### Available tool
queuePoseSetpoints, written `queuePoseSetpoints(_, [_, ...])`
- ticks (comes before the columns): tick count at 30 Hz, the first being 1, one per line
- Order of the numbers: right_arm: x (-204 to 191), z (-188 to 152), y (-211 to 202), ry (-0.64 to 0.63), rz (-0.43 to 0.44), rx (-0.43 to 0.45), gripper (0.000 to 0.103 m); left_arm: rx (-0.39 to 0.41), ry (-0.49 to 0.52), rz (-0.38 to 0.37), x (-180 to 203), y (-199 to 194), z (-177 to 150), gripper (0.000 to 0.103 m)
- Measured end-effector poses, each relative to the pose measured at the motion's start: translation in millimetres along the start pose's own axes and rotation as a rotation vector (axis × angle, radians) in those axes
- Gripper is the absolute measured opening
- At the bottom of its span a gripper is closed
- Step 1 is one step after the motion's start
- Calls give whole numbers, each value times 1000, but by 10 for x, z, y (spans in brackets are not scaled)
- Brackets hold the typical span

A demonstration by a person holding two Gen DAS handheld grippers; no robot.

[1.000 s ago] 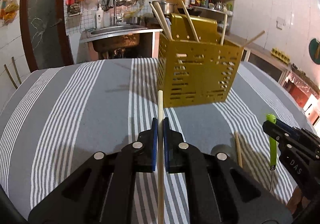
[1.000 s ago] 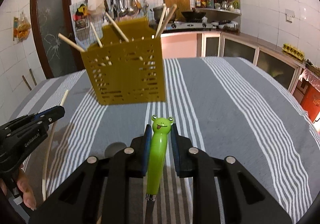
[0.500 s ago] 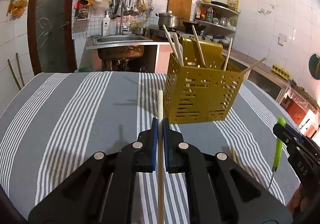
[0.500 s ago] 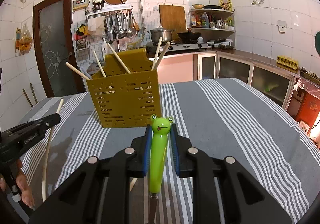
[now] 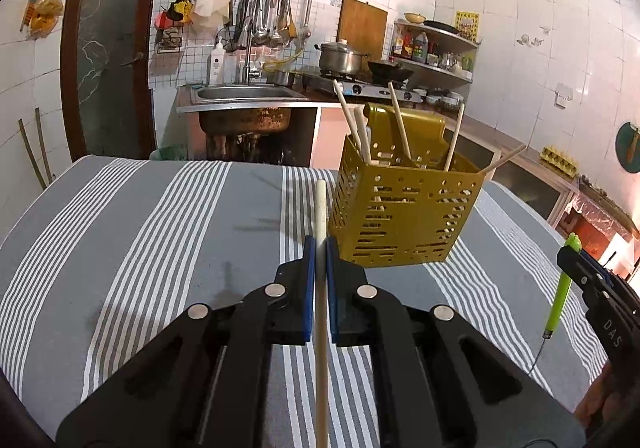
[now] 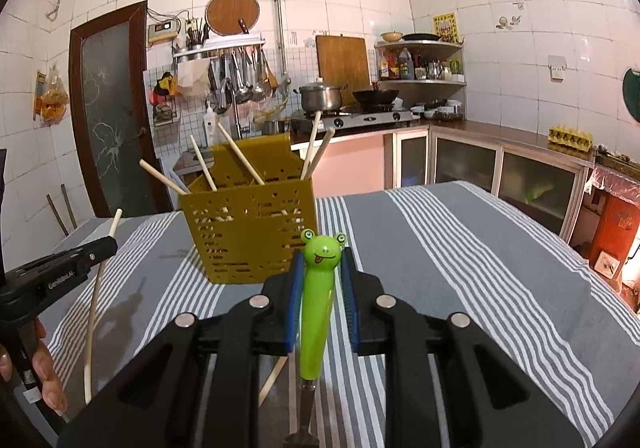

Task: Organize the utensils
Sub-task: 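Lift the frog fork and chopstick and carry both over the yellow holder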

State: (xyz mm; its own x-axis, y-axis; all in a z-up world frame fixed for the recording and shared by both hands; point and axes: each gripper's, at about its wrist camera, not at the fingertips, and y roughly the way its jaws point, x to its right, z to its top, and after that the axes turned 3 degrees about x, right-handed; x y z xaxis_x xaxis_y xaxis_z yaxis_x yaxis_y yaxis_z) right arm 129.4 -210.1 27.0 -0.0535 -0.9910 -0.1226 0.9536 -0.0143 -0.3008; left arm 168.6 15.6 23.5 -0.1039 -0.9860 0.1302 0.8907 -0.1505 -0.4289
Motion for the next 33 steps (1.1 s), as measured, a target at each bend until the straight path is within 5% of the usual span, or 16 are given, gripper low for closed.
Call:
queuePoseSetpoints(14, [-39, 142, -149, -5, -1, 98, 19, 64, -7, -3, -36, -169, 65, 4])
queuePoseSetpoints(33, [-108, 305, -145, -37, -9, 104, 19, 70, -16, -47, -103, -204, 124, 4])
